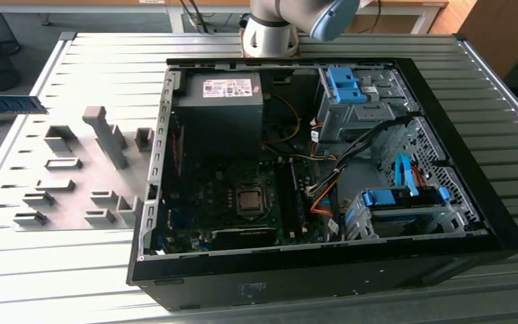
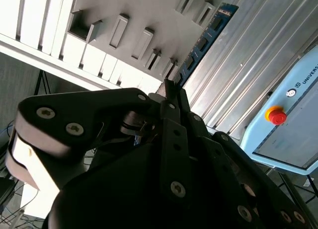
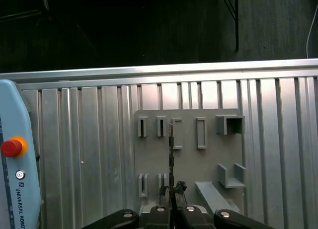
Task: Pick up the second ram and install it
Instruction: 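Pick up the second ram and move it above second insertion slot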
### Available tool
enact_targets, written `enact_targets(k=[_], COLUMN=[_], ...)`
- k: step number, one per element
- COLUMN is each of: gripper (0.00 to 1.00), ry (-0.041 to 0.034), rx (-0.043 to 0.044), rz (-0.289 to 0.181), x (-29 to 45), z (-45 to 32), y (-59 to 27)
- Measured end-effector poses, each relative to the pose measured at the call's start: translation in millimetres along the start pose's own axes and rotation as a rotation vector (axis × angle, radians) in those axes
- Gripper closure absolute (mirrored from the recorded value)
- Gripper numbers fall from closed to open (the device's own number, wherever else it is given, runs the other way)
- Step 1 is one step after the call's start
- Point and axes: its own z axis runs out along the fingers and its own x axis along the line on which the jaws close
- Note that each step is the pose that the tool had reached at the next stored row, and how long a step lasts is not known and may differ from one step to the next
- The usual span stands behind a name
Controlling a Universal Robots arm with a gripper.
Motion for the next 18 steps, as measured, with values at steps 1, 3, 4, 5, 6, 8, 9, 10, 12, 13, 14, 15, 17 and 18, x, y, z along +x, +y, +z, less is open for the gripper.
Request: enact_targets(k=[1,3,4,5,6,8,9,10,12,13,14,15,17,18], gripper=[0.86,0.86,0.86,0.86,0.86,0.86,0.86,0.86,0.86,0.86,0.86,0.86,0.86,0.86], ry=[-0.0001,0.0001,0.0002,0.0001,0.0002,0.0003,0.0001,0.0002,0.0002,0.0002,0.0001,0.0002,0.0001,0.0001], rx=[0.0001,-0.0001,-0.0002,-0.0001,-0.0002,-0.0003,-0.0002,-0.0002,-0.0002,-0.0002,-0.0001,-0.0001,-0.0001,-0.0001], rz=[0.000,0.000,0.000,0.000,0.000,0.000,0.000,0.000,0.000,0.000,0.000,0.000,0.000,0.000], x=[0.0,0.0,0.0,0.0,-0.1,-0.1,-0.2,-0.3,-0.4,-0.5,-0.6,-0.8,-0.9,-1.0], z=[0.0,-0.2,-0.2,-0.2,-0.3,-0.4,-0.3,-0.3,-0.4,-0.4,-0.4,-0.4,-0.4,-0.5], y=[0.0,0.0,0.0,0.0,-0.2,-1.3,-2.1,-3.4,-6.3,-7.7,-9.5,-11.0,-14.0,-15.5])
